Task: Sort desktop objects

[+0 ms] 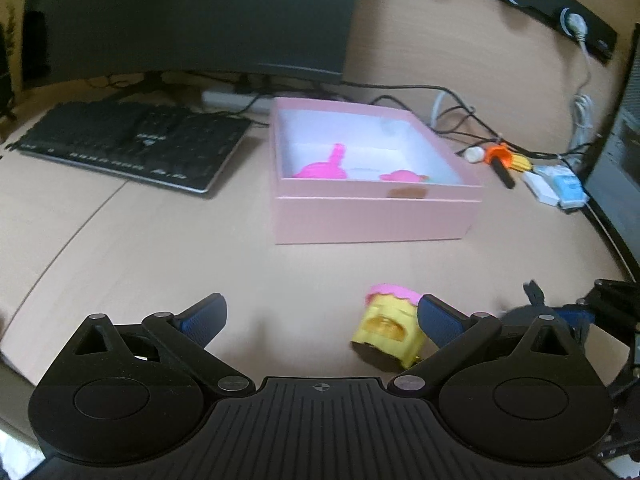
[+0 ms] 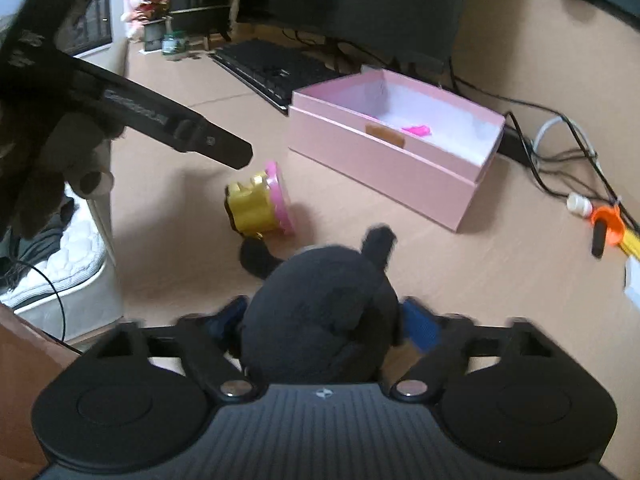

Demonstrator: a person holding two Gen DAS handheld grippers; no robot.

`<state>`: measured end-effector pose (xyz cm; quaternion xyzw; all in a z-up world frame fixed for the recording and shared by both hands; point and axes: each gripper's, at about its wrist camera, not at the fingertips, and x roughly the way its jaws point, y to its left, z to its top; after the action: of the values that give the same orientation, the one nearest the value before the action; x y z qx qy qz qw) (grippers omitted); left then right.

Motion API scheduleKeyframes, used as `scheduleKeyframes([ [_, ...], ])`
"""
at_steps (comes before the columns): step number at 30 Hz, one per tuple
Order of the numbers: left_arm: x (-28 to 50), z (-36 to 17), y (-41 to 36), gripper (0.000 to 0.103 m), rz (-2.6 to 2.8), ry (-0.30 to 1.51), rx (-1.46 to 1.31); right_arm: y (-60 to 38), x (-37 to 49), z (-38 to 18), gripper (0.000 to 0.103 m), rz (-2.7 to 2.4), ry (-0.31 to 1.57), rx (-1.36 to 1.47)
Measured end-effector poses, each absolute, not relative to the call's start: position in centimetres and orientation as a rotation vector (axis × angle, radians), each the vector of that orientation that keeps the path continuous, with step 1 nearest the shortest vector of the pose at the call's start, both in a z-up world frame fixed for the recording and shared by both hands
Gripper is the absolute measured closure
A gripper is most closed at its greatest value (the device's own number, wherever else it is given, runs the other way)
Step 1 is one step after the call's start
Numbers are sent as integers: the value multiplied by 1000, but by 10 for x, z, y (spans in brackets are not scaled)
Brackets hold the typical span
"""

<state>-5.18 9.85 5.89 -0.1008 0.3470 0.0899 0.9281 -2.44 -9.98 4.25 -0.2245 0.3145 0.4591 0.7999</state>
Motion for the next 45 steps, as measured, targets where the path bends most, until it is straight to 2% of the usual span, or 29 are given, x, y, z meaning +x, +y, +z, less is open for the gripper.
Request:
scheduleKeyframes([
  [9,-33,32,40,0,89,744,60,-145,-19,64,29,843,671,-348],
  [18,-27,25,40,1,38,744,34,-160,-27,61,29,811,687,-308],
  [20,-27,24,41,13,33,744,31,-160,-30,61,29,815,683,-304],
  [21,-26,24,42,29,29,753,30,-160,-30,61,29,817,682,-303],
  [22,-25,23,42,33,31,761,29,-160,-31,61,29,820,681,-302],
  [24,-25,22,45,34,26,767,11,-159,-31,61,29,827,678,-304],
  [26,-27,23,47,45,19,767,2,-158,-31,62,29,831,677,-306],
  [27,-28,24,47,55,17,770,1,-157,-31,62,29,834,678,-306],
  [36,-48,46,42,55,-2,711,55,-154,-40,89,29,885,604,-337],
  [45,-57,123,49,55,45,461,64,-160,-34,159,29,899,369,-279],
])
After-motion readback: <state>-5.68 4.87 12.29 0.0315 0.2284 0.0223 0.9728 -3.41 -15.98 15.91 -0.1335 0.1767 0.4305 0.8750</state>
